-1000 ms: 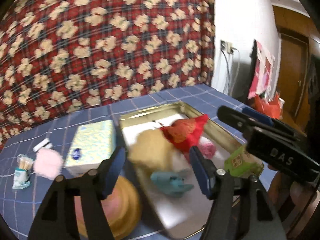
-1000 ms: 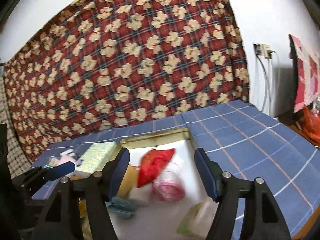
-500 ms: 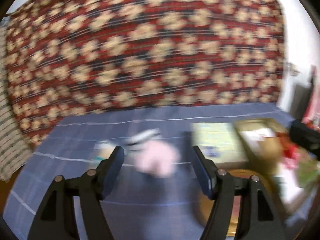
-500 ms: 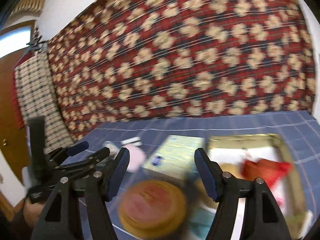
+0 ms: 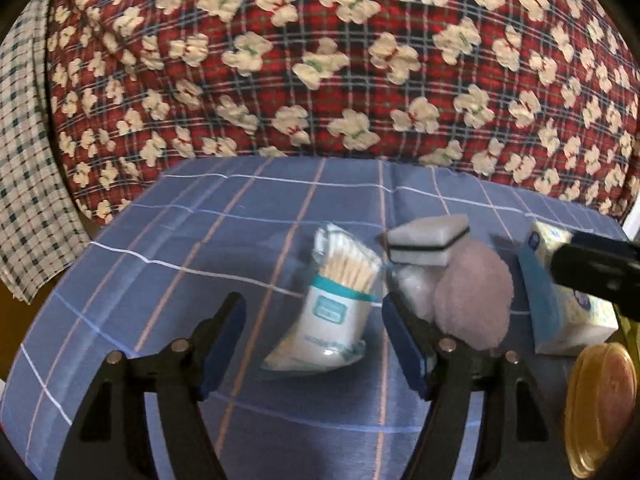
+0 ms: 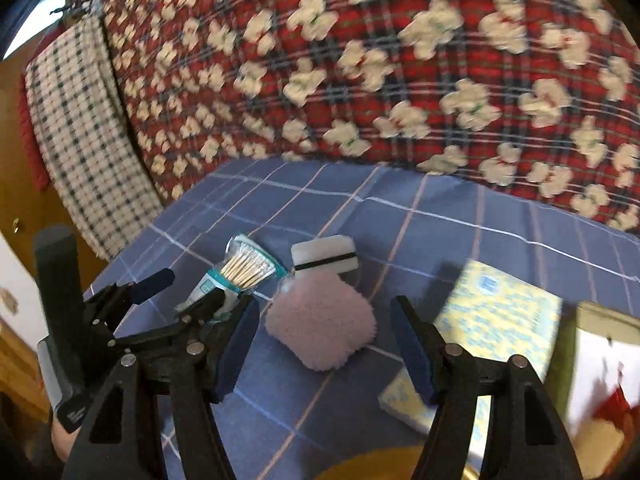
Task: Organize soft objects
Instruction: 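Withdraw both grippers from the tin toward the remaining items, then grasp the cotton-swab pack with the left gripper while the right grasps the pink fluffy puff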
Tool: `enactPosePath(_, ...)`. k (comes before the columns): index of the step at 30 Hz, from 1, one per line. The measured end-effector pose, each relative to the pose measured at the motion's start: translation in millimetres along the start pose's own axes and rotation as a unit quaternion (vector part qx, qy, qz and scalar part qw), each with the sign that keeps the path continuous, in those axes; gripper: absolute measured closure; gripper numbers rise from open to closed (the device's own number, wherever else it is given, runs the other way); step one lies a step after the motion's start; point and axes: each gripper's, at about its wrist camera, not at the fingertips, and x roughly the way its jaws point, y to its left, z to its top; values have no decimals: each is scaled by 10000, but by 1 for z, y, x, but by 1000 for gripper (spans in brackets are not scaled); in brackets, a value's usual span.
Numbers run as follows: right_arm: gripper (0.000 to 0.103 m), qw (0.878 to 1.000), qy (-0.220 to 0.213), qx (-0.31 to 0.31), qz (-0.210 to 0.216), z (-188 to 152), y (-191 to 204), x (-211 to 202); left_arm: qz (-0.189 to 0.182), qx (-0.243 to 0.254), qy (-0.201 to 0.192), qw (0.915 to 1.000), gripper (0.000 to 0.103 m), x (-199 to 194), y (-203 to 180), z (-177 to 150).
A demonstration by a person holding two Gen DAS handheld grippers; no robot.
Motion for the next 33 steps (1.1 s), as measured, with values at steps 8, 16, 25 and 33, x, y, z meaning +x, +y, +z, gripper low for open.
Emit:
enactPosePath(8, 34, 9979, 547, 177, 304, 3, -10, 31, -247, -42, 298, 9992, 30, 13, -2, 0)
enactPosePath(16, 34, 9909, 1272, 55, 439, 2, -6, 58, -302, -235, 607, 9974, 33, 25, 4, -1)
enactPosePath(25, 67, 9889, 1474, -14, 205, 1, -5, 65, -376, -299, 594, 9971, 63, 26, 6, -1)
enactPosePath(33, 90, 9897, 1309, 119, 565, 0, -9, 60, -479, -484, 218, 9974, 76, 12, 14, -2)
